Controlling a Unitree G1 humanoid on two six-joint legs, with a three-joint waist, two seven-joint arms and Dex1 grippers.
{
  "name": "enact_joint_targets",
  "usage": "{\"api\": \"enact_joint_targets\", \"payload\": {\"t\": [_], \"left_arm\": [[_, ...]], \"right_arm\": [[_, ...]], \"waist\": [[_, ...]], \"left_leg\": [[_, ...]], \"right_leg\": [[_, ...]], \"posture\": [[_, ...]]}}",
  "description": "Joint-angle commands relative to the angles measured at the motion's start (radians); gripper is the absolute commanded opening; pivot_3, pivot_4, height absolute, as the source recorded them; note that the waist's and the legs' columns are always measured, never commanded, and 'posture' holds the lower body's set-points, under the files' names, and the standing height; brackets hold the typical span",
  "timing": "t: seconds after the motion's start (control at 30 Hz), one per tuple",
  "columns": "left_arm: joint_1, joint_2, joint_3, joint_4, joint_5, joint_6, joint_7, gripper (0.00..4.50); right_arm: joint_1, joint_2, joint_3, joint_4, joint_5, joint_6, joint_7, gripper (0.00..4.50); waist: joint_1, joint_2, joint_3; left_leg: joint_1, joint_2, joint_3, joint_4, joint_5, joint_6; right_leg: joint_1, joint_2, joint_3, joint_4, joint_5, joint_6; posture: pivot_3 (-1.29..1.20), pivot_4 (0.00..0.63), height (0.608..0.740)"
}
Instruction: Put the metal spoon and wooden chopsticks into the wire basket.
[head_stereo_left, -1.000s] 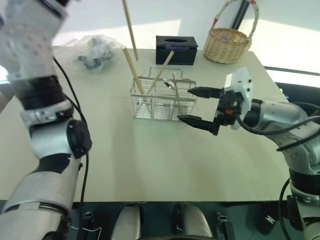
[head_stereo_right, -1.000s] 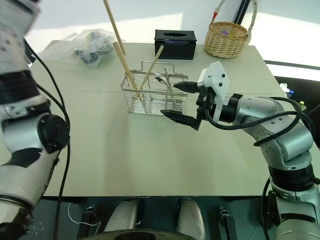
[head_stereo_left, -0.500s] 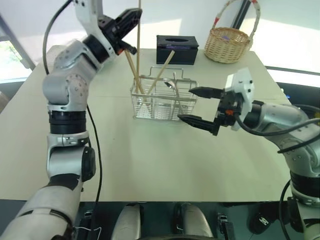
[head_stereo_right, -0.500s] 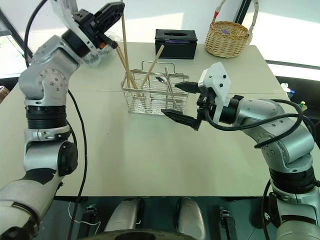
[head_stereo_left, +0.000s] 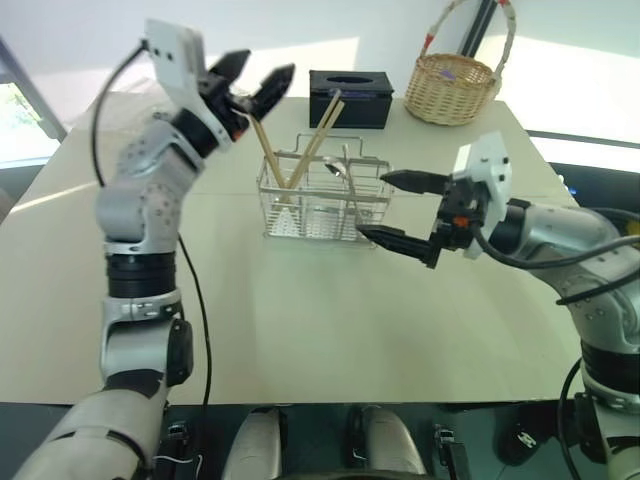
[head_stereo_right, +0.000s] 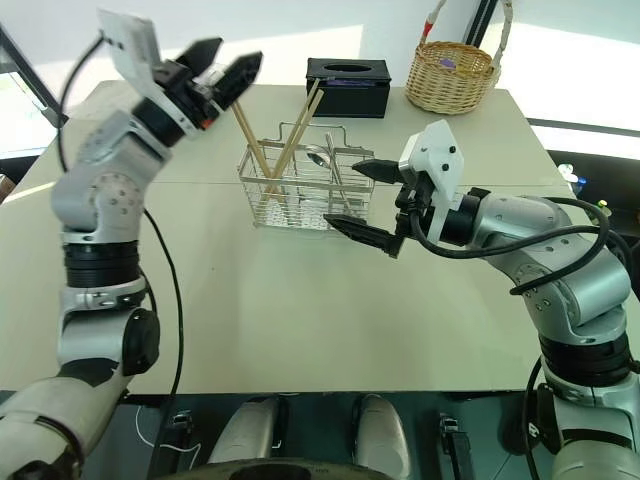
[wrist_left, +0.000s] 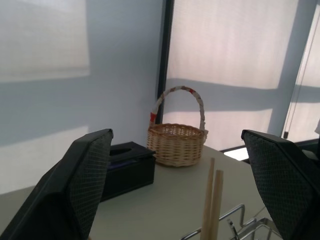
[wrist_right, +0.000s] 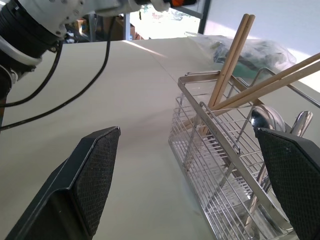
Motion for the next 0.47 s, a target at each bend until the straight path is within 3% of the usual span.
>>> {"api": "enact_joint_targets", "payload": {"t": [0.03,0.17,0.27,0.47], "left_arm": [[-0.019,0.109,0.02,-0.112,-0.05,0.085,-0.062,4.37],[0.119,0.394,0.031,-0.249,-0.143,0.198,-0.332,4.37],[0.25,0.548,0.054,-0.292,-0.136,0.187,-0.45,4.37],[0.454,0.629,0.122,-0.379,-0.144,0.153,-0.515,4.37]], "right_arm": [[-0.027,0.005,-0.02,0.004,-0.01,-0.028,0.001,4.5],[-0.033,0.004,-0.024,0.032,-0.023,-0.046,0.011,4.5],[-0.031,-0.003,-0.022,0.058,-0.047,-0.066,0.022,4.5],[-0.002,-0.029,-0.028,0.092,-0.085,-0.087,0.056,4.5]], "waist": [[0.0,0.0,0.0],[-0.013,0.004,0.001],[-0.016,0.005,0.002],[0.002,0.006,0.003]], "left_leg": [[0.0,0.0,0.0,0.0,0.0,0.0],[0.0,0.001,0.0,-0.001,0.0,0.0],[0.0,0.001,0.0,-0.001,0.0,0.0],[0.0,0.001,0.0,-0.001,0.0,0.0]], "right_leg": [[0.0,0.0,0.0,0.0,0.0,0.0],[-0.001,0.001,0.001,0.0,0.0,0.0],[-0.002,0.001,0.001,0.0,0.0,-0.001],[-0.002,0.001,0.0,-0.003,-0.001,-0.001]], "posture": [[0.0,0.15,0.706],[0.0,0.15,0.706],[0.0,0.15,0.706],[0.0,0.15,0.706]]}}
